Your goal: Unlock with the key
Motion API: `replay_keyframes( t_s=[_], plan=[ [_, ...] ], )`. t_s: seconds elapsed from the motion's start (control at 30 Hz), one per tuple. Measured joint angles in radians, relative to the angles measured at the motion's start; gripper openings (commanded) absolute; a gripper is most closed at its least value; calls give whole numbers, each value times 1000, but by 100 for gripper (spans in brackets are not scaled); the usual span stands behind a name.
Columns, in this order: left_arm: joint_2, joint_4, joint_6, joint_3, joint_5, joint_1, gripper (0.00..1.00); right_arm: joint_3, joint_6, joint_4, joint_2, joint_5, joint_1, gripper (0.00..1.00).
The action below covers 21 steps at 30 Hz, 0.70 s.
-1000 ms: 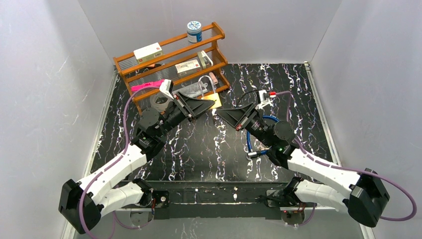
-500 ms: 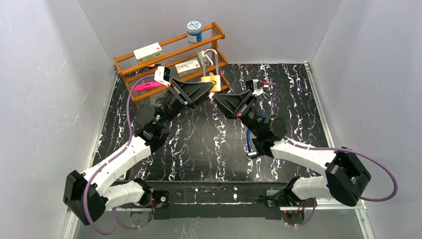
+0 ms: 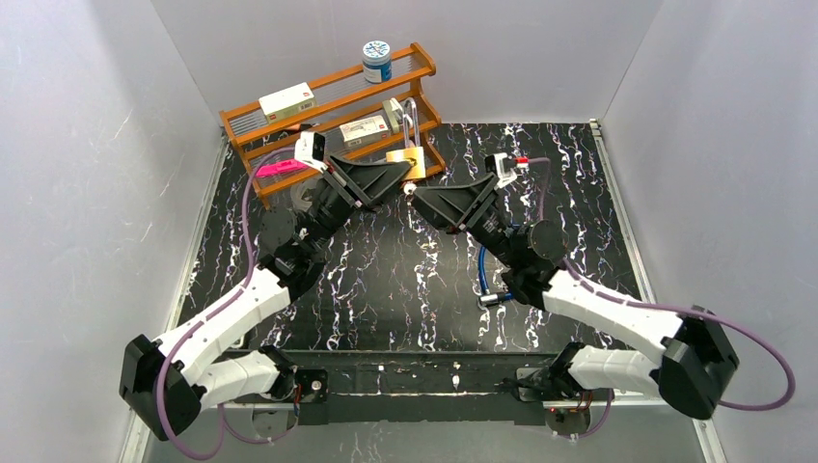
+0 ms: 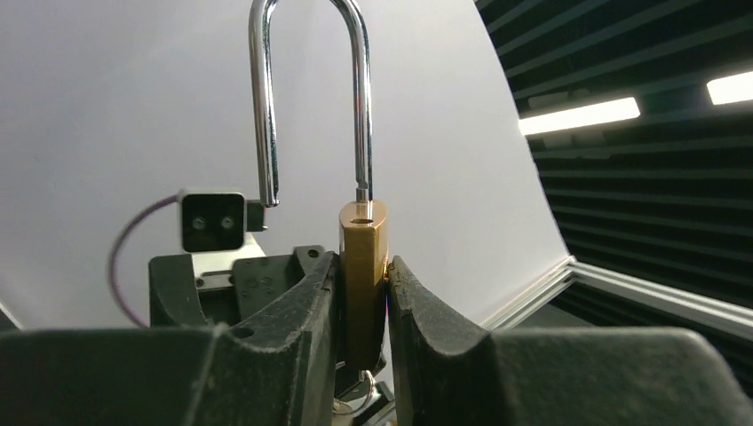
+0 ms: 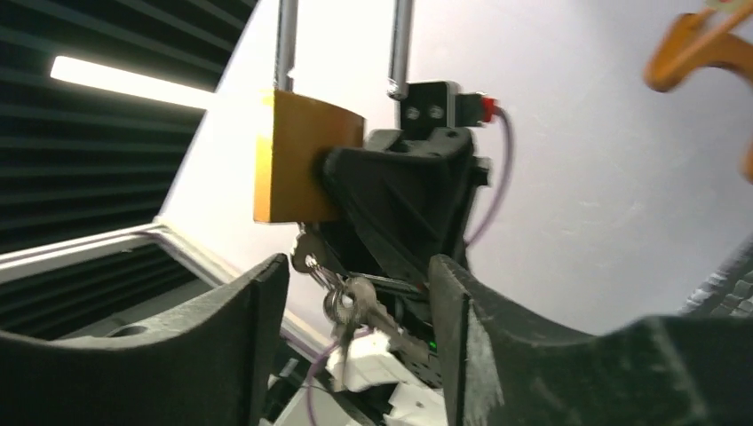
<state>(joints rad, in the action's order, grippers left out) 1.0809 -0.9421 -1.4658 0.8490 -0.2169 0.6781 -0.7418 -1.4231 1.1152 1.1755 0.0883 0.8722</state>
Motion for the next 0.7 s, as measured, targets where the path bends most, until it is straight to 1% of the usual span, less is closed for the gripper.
replay_keyframes(
  t_s=[0.07,0.23,0.33,0.4,0.43,0.5,0.6,0.7],
  plan=[
    [-17,16,39,-4,0,0,0,13,68,-111,-60,-7,0,76],
    [-78,138,187,-6,-6,0,0,49,239,-346,-242,-14,0,79],
    [-100,313,330,29,-40,0,0,51,350,-512,-344,-27,0,79],
    [-99,449,429,69,-65,0,0,43,417,-636,-396,-68,1,78],
    [-99,513,480,84,-77,0,0,32,439,-682,-406,-88,1,78],
    [-99,626,573,103,-100,0,0,-30,487,-826,-398,-159,0,77],
    [-99,783,708,115,-146,0,0,-169,541,-995,-325,-247,0,76],
    [-100,892,810,115,-188,0,0,-313,583,-1151,-217,-320,0,74]
  ],
)
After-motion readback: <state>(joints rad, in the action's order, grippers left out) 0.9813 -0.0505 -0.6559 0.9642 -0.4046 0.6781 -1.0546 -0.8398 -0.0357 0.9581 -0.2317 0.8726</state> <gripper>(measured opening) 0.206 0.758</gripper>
